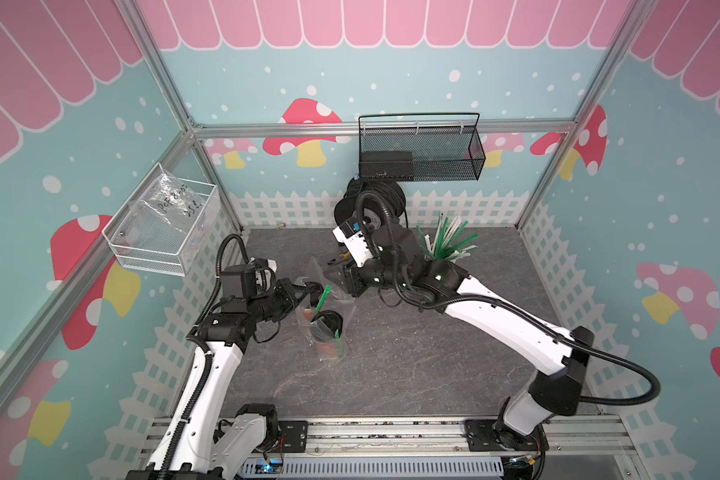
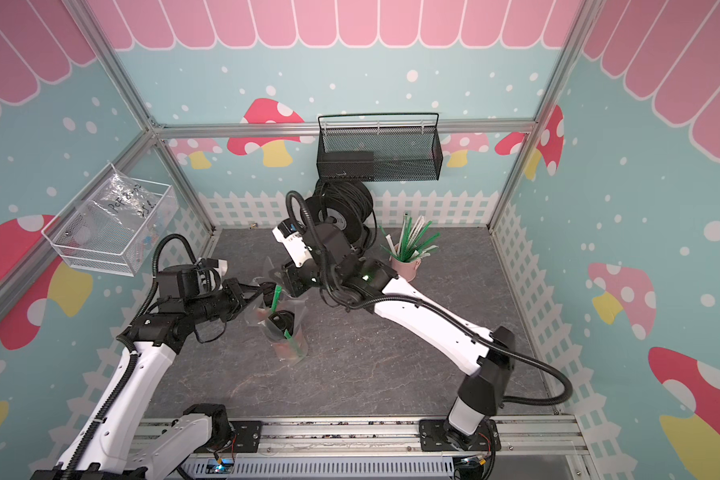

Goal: Pack milk tea into plastic carrier bags
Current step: Place the straw in the plastic carrier bag.

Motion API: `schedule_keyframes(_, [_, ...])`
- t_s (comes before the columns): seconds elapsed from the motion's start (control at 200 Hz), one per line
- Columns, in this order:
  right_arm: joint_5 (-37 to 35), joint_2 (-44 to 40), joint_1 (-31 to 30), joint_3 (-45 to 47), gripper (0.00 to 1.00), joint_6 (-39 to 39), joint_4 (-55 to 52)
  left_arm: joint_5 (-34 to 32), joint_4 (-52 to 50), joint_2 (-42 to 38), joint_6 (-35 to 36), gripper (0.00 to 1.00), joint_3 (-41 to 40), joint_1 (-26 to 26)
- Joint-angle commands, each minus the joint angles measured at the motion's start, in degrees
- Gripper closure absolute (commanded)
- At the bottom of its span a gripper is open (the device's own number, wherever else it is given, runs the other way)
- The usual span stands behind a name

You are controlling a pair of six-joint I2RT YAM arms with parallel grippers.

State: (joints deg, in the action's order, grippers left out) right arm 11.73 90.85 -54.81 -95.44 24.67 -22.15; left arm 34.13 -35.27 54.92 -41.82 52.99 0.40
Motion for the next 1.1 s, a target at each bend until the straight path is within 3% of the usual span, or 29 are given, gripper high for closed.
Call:
schedule_keyframes(0.0, [4.30,-3.29,-0.23,8.44,0.62,0.16,5.88,0.79,0.27,-0.15,0.12,1.00,0.09,0.50])
schedule_keyframes(0.15, [5.10,-3.30,-0.44,12.80,0.62,1.78,8.95,1.07,0.24,0.24,0.26,1.00,0.18,0.51])
schedule_keyframes(0.565, [1.28,5.18,-0.34,6.90,0.64,1.70,12.41,0.76,-0.24,-0.86,0.18,1.00,-0.52,0.62])
schedule_keyframes(0.836, [2.10,8.74,-0.62,4.23,0.88,2.08,12.03,0.56,-0.33,-1.65,0.23,1.00,-1.27,0.58])
schedule_keyframes(1.091, [-0.20,11.20,-1.67,2.06,0.93,0.50,9.58,0.32,-0.51,-2.12,-0.06,1.00,-1.58,0.73])
